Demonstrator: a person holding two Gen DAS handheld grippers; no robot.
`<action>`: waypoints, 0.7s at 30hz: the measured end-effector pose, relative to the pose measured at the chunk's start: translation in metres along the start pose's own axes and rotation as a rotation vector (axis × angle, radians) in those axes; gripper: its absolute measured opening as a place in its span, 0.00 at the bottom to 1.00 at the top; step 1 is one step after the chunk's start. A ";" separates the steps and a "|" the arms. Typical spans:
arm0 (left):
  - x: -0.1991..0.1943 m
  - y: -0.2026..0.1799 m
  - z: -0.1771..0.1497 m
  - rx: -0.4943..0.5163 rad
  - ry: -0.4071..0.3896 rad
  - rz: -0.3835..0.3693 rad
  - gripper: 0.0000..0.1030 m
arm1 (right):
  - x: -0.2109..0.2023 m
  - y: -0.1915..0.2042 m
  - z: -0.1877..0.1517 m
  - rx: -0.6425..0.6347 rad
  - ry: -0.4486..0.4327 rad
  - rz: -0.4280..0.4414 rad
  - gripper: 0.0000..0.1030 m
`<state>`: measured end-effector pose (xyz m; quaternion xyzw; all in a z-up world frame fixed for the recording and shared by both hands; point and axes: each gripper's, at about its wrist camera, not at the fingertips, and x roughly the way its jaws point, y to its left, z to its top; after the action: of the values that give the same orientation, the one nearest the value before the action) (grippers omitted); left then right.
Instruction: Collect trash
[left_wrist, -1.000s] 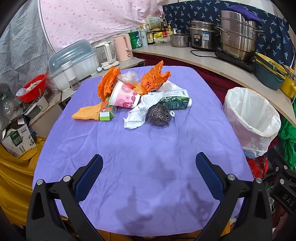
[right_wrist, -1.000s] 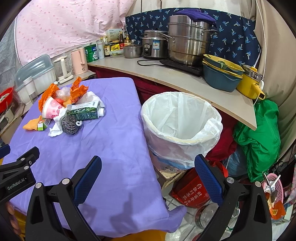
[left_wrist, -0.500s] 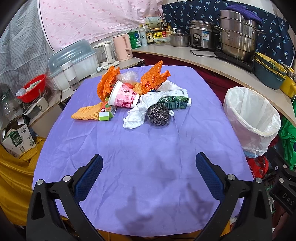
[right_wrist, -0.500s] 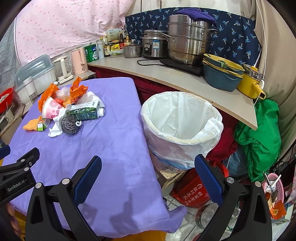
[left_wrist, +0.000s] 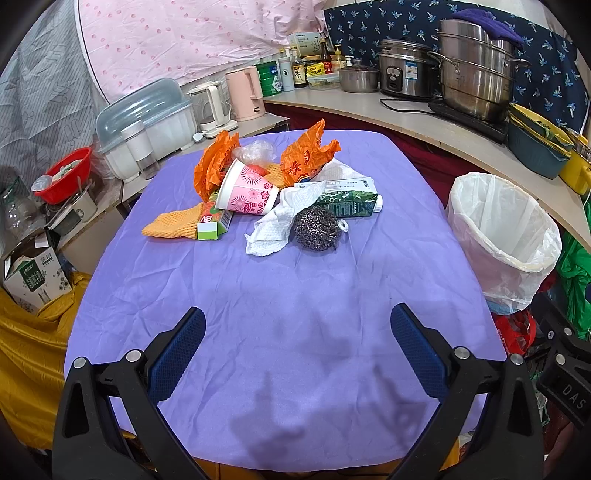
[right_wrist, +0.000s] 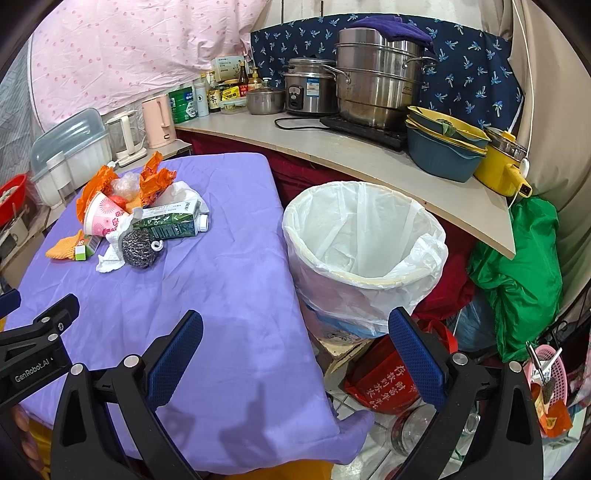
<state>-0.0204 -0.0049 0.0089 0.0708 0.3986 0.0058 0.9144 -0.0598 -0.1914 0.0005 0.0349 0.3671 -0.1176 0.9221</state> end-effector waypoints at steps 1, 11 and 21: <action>0.000 0.000 0.000 0.000 0.000 0.000 0.93 | 0.000 0.000 0.000 0.001 0.000 0.000 0.93; 0.000 0.000 0.000 0.000 0.001 0.000 0.93 | 0.000 0.000 0.000 -0.001 0.000 0.000 0.93; -0.001 0.000 0.000 -0.001 0.000 -0.002 0.93 | 0.002 0.001 0.000 -0.001 0.000 0.002 0.93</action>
<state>-0.0207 -0.0052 0.0093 0.0700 0.3986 0.0053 0.9144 -0.0581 -0.1911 -0.0011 0.0346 0.3670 -0.1165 0.9222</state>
